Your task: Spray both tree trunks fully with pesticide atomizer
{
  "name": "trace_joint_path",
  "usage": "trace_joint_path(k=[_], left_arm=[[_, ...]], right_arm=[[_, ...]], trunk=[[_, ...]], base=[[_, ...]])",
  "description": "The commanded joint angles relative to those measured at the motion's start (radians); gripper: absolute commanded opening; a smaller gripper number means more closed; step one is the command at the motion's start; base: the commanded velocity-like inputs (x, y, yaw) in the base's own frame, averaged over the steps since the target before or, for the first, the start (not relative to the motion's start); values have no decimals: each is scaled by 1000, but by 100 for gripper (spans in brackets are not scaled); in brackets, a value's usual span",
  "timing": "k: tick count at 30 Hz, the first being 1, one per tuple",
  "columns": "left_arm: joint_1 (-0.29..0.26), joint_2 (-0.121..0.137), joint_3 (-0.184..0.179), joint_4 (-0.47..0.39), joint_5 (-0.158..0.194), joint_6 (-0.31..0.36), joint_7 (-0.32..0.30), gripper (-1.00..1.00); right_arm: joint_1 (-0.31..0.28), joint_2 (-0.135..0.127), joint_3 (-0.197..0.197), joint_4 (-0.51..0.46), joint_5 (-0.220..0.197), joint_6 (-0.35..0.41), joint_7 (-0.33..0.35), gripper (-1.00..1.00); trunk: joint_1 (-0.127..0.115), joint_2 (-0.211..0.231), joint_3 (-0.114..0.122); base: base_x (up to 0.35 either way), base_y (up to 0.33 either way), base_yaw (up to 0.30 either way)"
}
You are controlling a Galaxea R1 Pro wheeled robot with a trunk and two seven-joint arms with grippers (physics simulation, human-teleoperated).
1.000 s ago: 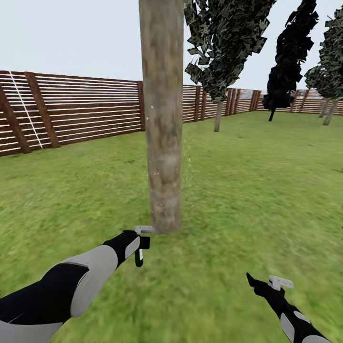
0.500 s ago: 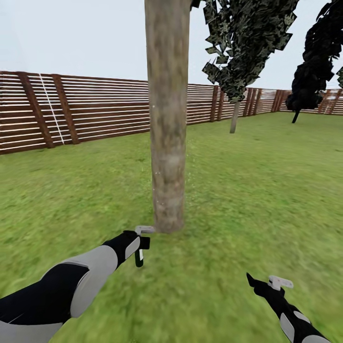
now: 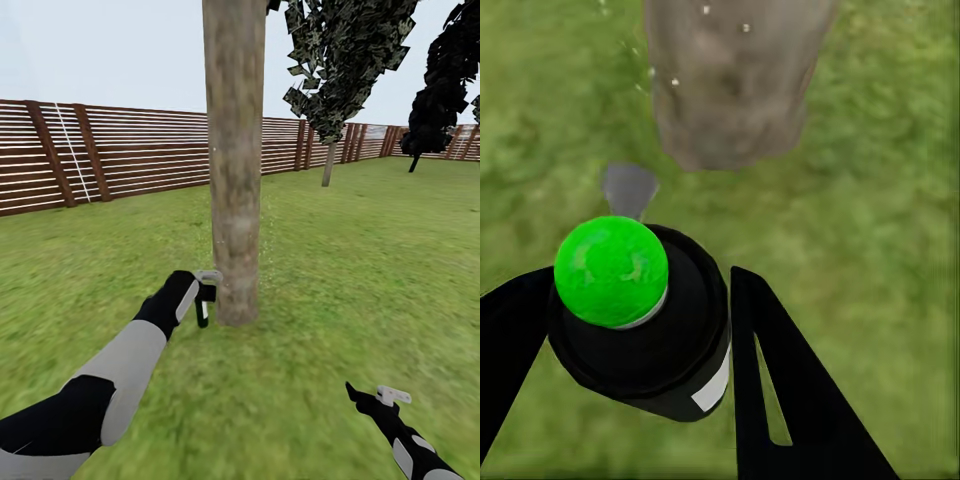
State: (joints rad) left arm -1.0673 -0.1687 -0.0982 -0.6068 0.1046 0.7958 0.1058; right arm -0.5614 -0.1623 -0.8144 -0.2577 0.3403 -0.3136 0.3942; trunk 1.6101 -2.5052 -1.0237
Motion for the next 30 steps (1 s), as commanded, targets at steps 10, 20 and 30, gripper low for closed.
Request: trace_joint_path(k=[10,20,30], left_arm=[[-267,1,-1,-15,2,197,-3,-100],[-558,8,-16,85,5,206,-156,-100],[-683,-1,-202,303,4,206,-212,-100]], right_arm=[[0,0,0,0,-1,0,0,100],[0,0,0,0,-3,0,0,100],[0,0,0,2,-2,0,0,100]], trunk=[[0,0,0],[0,0,0],[0,0,0]], base=[[0,0,-22],[0,0,-59],[0,0,0]])
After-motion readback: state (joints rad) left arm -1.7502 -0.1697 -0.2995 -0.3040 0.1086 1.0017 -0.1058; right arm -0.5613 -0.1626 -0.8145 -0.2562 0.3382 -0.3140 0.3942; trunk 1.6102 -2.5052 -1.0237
